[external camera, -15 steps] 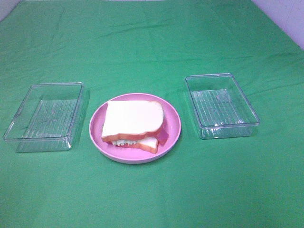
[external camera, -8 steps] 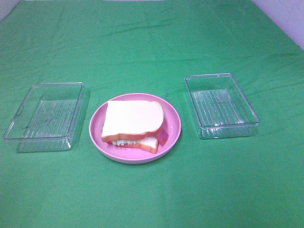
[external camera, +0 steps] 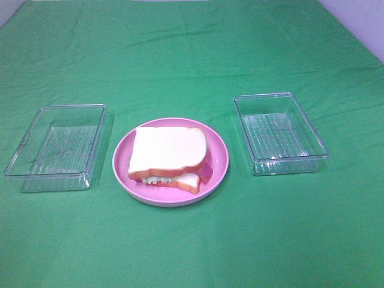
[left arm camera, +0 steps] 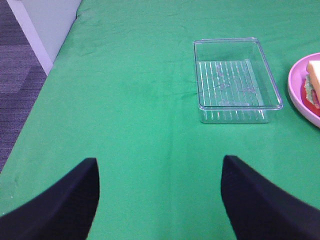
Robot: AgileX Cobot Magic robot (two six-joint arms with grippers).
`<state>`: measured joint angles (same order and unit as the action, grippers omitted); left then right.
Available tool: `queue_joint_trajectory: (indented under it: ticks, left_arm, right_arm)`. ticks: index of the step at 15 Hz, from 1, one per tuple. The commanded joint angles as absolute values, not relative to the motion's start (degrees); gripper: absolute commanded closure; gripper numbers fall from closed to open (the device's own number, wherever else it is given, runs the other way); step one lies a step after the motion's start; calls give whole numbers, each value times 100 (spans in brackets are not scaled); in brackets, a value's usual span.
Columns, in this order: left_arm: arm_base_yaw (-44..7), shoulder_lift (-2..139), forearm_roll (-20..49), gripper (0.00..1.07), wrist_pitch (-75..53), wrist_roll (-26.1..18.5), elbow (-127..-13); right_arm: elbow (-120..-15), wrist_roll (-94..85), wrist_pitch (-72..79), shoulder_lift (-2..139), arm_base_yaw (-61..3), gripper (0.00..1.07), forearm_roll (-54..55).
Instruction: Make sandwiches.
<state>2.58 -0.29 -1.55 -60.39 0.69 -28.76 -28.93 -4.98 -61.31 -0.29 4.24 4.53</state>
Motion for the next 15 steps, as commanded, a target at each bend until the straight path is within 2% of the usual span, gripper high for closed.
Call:
queue_joint_trajectory:
  ticks: [1,6,9,15]
  left_arm:
    - [264,-143,-126,40,-5993,74,-2865]
    - [264,-143,-57,40,-5993,57,-2865]
    - [264,-143,138,40,-5993,-103,-2865]
    - [264,-143,155,40,-5993,-69,-2865]
  right_arm:
    - [-2899,-584,-6073,-120,458,31,476]
    - [-2899,-584,-6073,-120,458,31,476]
    - [-2899,-584,-6073,-120,458,31,476]
    - [-2899,-584,-6073,-120,458,31,476]
